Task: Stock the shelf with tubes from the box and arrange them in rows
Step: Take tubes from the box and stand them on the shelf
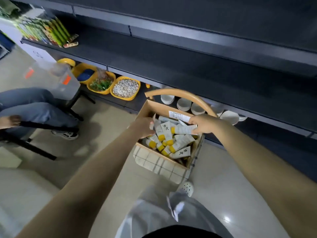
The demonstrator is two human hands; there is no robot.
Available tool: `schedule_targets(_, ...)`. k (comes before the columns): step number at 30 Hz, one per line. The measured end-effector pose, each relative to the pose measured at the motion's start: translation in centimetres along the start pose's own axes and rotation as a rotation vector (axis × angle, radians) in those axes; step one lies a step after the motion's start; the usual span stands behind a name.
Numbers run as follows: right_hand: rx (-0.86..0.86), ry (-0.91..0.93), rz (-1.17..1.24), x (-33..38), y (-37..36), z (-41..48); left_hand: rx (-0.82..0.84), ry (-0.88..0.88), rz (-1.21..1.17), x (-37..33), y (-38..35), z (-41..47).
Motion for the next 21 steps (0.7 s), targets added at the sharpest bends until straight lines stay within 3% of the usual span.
schedule_targets(7,0.055,-0.082,0.144,-2.7,-5.3,5.4,0.17,-0.033,-0.087,2.3,-7.2,5.5)
schedule_targets(14,-0.043,-0.258,0.346,-5.5,-8.9,9.6,0.245,-0.112,-0.12,3.9,-12.4,13.3)
schedule_targets(21,-0.204,-0.481,0.555,-7.7,-9.1,13.9,0.22,-0.16,-0.307,2.8,-14.0,20.5)
Point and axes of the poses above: each hand's wrist, its own z-axis towards the middle knuckle, its own y-axis out of the back of the hand, x = y × z, the point moved 6 cm from there along z, towards the middle knuckle, and after that the axes turned 8 degrees about z, right-handed, at the moved point
